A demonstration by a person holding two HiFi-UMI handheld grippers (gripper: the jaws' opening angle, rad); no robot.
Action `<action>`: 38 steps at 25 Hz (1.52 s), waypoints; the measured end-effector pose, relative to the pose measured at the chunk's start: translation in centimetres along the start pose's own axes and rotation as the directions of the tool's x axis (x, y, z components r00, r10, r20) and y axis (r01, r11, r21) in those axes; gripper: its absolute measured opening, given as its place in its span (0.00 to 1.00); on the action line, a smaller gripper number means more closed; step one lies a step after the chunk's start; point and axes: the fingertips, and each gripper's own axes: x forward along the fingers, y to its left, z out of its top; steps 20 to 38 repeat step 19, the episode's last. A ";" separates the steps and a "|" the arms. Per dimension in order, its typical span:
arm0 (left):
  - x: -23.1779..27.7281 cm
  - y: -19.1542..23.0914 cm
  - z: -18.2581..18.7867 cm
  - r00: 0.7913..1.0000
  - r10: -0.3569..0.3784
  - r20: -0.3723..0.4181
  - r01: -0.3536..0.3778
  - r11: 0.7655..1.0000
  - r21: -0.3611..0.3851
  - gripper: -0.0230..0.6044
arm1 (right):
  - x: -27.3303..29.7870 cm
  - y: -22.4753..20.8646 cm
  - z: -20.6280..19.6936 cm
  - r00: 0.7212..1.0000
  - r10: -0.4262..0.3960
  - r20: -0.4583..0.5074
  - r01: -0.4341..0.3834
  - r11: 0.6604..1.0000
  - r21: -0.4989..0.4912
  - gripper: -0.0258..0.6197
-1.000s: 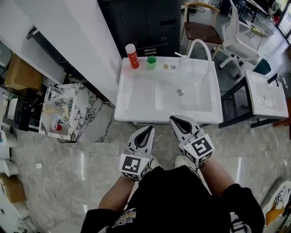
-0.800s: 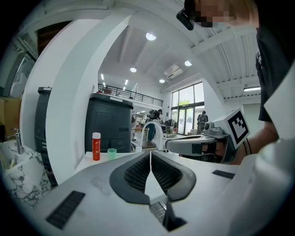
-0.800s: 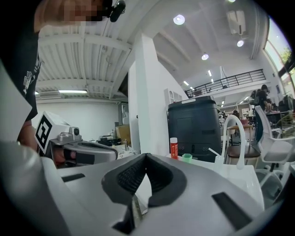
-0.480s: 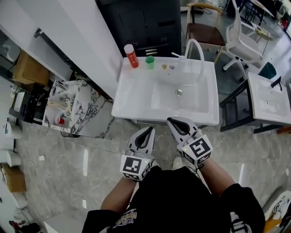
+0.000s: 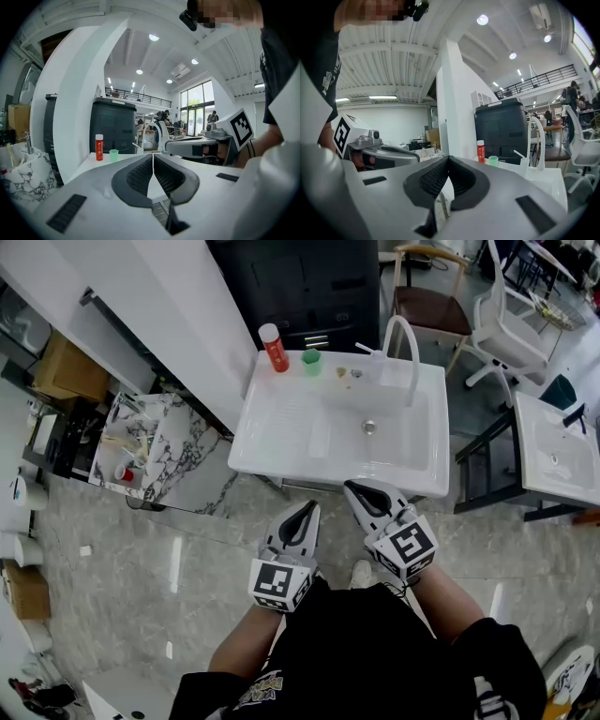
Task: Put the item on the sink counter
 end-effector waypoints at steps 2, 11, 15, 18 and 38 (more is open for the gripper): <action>0.0 -0.4 0.1 1.000 0.003 0.003 -0.003 1.000 0.001 0.07 | -0.3 -0.1 0.1 1.000 0.002 0.001 -0.002 1.000 -0.001 0.12; -0.1 -1.4 -0.1 1.000 0.011 0.001 -0.011 1.000 0.010 0.07 | -1.2 -0.3 0.0 1.000 0.007 0.014 -0.007 1.000 -0.003 0.12; -0.1 -1.7 -0.2 1.000 0.010 0.001 -0.010 1.000 0.015 0.07 | -1.4 -0.4 -0.2 1.000 0.006 0.017 -0.006 1.000 -0.002 0.12; 0.0 -1.9 -0.1 1.000 0.006 -0.001 -0.006 1.000 0.018 0.07 | -1.7 -0.5 -0.2 1.000 0.003 0.016 -0.003 1.000 -0.003 0.12; 0.0 -2.0 0.0 1.000 0.005 -0.002 -0.005 1.000 0.020 0.07 | -1.8 -0.6 -0.2 1.000 0.002 0.016 -0.002 1.000 -0.004 0.12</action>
